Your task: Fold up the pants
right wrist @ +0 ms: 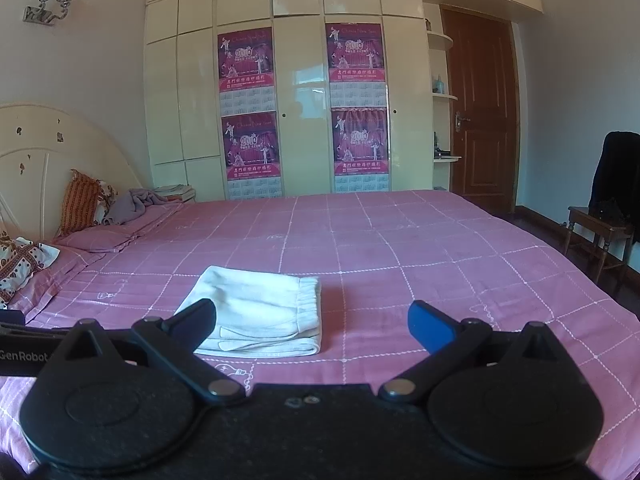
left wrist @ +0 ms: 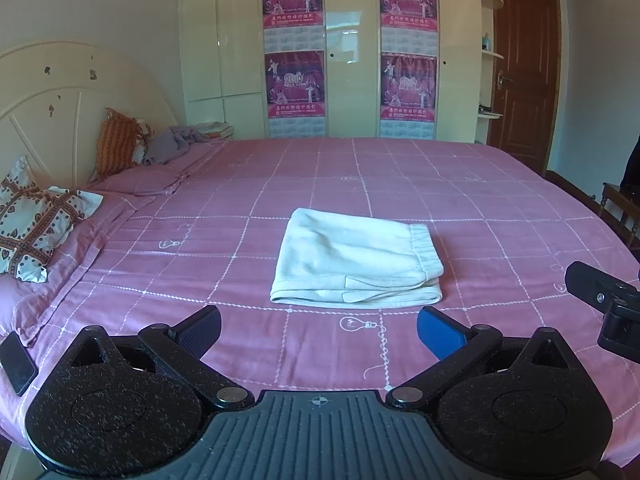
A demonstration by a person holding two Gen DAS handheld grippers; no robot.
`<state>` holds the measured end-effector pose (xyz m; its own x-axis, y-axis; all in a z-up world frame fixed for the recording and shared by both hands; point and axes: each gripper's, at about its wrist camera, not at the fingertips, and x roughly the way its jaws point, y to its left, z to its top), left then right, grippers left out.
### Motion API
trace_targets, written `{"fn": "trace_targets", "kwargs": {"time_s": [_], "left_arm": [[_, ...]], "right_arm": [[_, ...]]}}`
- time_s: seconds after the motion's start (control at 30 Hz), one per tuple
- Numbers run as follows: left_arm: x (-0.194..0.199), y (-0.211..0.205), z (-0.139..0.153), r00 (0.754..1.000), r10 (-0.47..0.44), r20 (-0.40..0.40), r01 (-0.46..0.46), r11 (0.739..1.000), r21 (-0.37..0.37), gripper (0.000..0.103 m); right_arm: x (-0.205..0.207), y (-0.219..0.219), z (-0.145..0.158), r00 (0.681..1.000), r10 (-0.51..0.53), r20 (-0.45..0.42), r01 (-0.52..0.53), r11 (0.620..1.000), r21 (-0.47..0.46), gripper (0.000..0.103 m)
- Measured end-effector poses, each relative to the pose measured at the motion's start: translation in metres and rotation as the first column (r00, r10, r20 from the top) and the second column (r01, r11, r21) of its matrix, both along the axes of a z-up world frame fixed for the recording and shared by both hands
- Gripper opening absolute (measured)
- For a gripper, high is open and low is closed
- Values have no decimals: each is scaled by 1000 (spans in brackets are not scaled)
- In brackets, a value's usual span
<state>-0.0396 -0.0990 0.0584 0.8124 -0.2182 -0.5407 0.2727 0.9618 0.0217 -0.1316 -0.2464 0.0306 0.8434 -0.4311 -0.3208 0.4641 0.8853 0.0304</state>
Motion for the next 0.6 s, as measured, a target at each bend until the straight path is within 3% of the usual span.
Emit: {"fn": "trace_targets", "kwargs": {"time_s": [0.6], "left_arm": [[0, -2, 1, 1000, 0, 4, 0, 1000, 0, 103]], "right_arm": [[1, -1, 1, 1000, -2, -2, 2, 1000, -1, 103]]}}
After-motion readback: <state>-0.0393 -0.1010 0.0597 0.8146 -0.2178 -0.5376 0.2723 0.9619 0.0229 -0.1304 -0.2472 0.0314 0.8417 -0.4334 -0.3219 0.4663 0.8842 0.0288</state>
